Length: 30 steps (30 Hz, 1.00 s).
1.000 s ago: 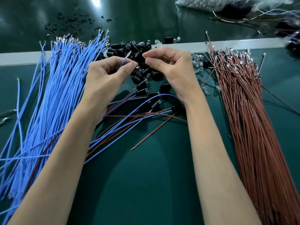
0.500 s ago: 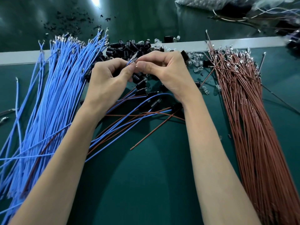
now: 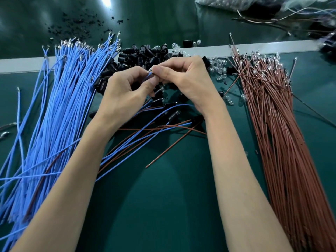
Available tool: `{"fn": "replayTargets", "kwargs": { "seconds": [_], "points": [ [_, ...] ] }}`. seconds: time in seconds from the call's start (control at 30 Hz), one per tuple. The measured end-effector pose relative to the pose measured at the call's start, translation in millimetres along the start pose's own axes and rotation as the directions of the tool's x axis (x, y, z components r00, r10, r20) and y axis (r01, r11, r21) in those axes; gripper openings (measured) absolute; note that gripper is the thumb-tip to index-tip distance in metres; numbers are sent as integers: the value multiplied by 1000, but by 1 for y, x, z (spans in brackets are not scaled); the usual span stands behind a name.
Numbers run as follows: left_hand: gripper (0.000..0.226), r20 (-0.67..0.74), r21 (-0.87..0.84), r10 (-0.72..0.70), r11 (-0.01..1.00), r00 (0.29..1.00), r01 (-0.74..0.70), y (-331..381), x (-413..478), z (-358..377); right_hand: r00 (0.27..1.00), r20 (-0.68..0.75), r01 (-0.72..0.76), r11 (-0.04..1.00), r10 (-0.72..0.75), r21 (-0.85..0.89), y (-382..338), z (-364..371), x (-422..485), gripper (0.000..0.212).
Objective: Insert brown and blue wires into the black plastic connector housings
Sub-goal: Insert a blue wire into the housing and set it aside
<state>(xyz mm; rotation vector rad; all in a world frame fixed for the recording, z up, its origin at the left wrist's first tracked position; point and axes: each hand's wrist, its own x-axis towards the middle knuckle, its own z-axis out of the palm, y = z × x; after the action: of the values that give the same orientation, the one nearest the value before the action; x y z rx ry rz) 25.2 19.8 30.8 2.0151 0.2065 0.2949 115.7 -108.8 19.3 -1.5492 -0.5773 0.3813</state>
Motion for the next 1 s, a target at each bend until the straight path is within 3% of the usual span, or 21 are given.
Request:
{"fn": "replayTargets", "kwargs": {
  "seconds": [0.2,0.4,0.83,1.0],
  "points": [
    [22,-11,-8,-25,1000,1000,25,1,0,1,1000,-7,5,1000,-5,-7,0,-1,0,4],
    [25,-49,-146,-51,988,997,44,-1,0,-1,1000,-19,-1,1000,1,6,2,-1,0,6],
    [15,-81,-96,-1,995,997,-7,-3,2,-4,999,7,-36,984,35,172,4,-3,0,6],
    [16,-66,-55,6,998,998,-10,-3,2,-8,1000,20,-15,991,12,132,4,-5,-1,10]
  ]
}}
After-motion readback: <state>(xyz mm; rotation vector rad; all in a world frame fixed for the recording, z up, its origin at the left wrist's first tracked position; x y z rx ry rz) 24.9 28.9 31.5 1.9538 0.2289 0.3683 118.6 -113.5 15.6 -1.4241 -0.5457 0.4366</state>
